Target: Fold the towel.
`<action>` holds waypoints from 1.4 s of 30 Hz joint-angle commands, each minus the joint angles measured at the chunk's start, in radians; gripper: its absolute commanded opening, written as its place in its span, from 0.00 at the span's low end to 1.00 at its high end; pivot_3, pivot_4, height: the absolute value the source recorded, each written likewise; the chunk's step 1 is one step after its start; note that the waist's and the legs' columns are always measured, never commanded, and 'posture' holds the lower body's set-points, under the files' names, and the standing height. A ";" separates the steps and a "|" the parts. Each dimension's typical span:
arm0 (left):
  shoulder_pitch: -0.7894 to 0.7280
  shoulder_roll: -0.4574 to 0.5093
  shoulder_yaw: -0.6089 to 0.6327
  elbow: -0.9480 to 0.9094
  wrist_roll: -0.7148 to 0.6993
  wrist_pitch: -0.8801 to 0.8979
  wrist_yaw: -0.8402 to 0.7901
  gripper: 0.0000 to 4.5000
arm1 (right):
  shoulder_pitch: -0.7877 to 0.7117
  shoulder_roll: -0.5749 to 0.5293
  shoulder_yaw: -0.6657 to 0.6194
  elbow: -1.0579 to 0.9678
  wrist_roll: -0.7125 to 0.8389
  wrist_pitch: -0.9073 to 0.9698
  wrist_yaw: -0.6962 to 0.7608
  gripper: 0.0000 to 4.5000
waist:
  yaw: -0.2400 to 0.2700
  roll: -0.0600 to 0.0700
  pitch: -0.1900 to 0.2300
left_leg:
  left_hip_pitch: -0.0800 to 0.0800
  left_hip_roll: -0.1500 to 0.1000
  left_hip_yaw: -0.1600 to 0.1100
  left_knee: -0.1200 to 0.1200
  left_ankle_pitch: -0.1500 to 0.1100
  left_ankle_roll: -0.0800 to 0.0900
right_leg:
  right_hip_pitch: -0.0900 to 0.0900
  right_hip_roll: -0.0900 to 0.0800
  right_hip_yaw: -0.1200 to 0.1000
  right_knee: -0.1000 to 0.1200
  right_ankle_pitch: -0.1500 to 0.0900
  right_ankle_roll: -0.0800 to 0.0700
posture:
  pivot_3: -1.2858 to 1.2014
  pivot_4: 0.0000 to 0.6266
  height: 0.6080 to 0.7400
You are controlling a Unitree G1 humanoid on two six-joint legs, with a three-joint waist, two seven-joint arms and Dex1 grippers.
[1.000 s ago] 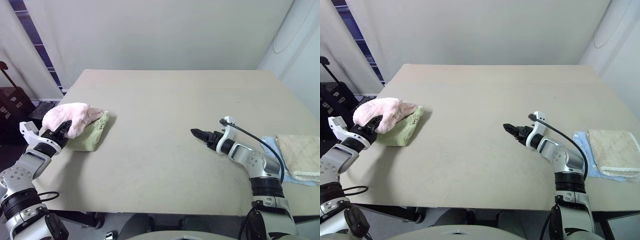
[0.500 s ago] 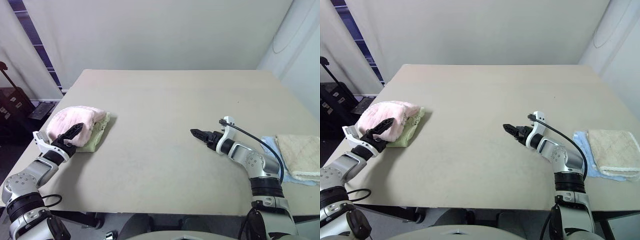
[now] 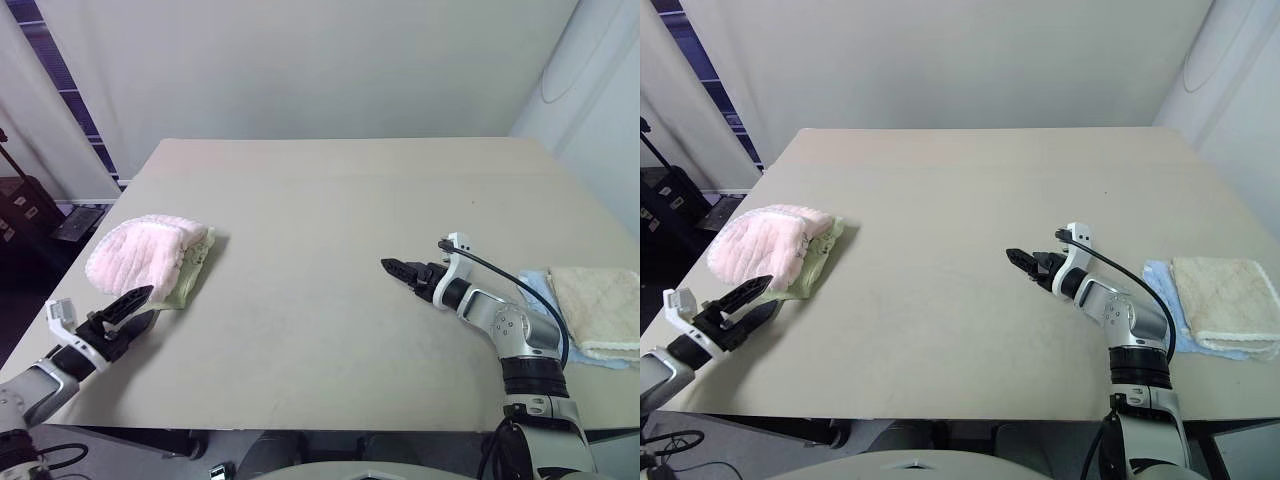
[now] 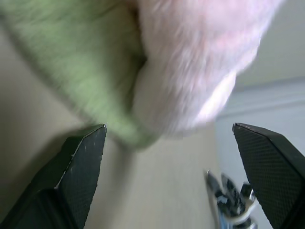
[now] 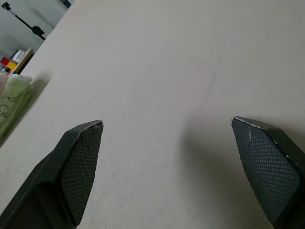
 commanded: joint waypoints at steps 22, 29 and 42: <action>-0.271 -0.099 -0.525 -0.077 0.503 -1.050 -0.718 1.00 | 0.285 -0.228 -0.078 -0.448 0.066 -0.094 0.202 1.00 | 0.012 0.003 0.001 | -0.005 0.001 0.003 -0.002 0.000 0.000 | -0.003 -0.002 -0.001 -0.005 -0.001 -0.001 | 0.52 0.00 0.93; -0.449 -0.258 -0.637 -0.164 0.553 -1.016 -0.551 1.00 | 0.303 -0.278 -0.111 -0.468 0.048 -0.095 0.187 1.00 | 0.032 0.002 0.000 | -0.008 0.001 0.001 0.010 -0.001 0.003 | 0.002 -0.002 -0.005 -0.004 0.001 0.002 | 0.52 0.00 0.93; -0.428 -0.305 -0.741 -0.177 0.591 -1.014 -0.551 1.00 | 0.402 -0.277 -0.120 -0.540 0.072 -0.069 0.158 1.00 | 0.034 0.000 0.001 | -0.008 0.002 0.001 0.017 -0.001 0.004 | 0.003 0.000 -0.004 0.002 0.000 0.003 | 0.52 0.00 0.93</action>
